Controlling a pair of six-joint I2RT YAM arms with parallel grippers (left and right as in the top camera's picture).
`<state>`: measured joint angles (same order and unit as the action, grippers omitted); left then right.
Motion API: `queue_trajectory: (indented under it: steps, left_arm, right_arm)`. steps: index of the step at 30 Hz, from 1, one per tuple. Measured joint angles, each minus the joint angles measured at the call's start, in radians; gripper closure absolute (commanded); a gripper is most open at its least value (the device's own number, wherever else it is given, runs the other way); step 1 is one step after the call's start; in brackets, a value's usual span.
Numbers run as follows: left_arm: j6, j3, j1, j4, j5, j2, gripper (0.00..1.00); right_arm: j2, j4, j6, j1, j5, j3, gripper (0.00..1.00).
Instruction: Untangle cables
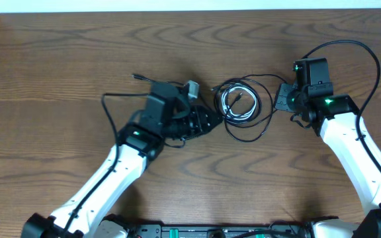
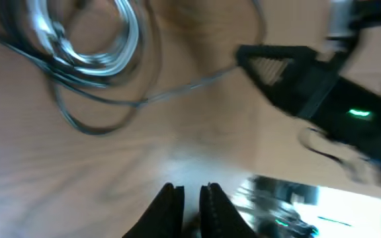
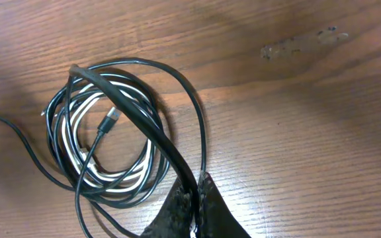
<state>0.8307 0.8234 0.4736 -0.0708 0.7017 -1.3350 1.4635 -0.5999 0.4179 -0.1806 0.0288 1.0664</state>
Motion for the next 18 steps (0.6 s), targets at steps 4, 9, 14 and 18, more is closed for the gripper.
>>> queue_trajectory:
  steps: [4,9,14,18]
  left_arm:
    - [-0.101,0.035,0.047,-0.069,-0.152,-0.080,0.64]
    - [-0.195,0.127,0.114,-0.129,-0.317,-0.230,0.54]
    - [-0.230,0.143,0.189,-0.064,-0.417,-0.366,0.54]
    - [-0.238,0.143,0.236,0.019,-0.478,-0.463,0.54]
  right_arm:
    - [0.000,0.001,0.001,0.000,0.000,0.000,0.99]
    - [0.000,0.000,0.005,0.000,0.000,0.000,0.99]
    - [0.000,-0.001,0.008,0.000,0.000,0.000,0.99]
    - [0.000,-0.002,0.011,0.000,0.000,0.000,0.99]
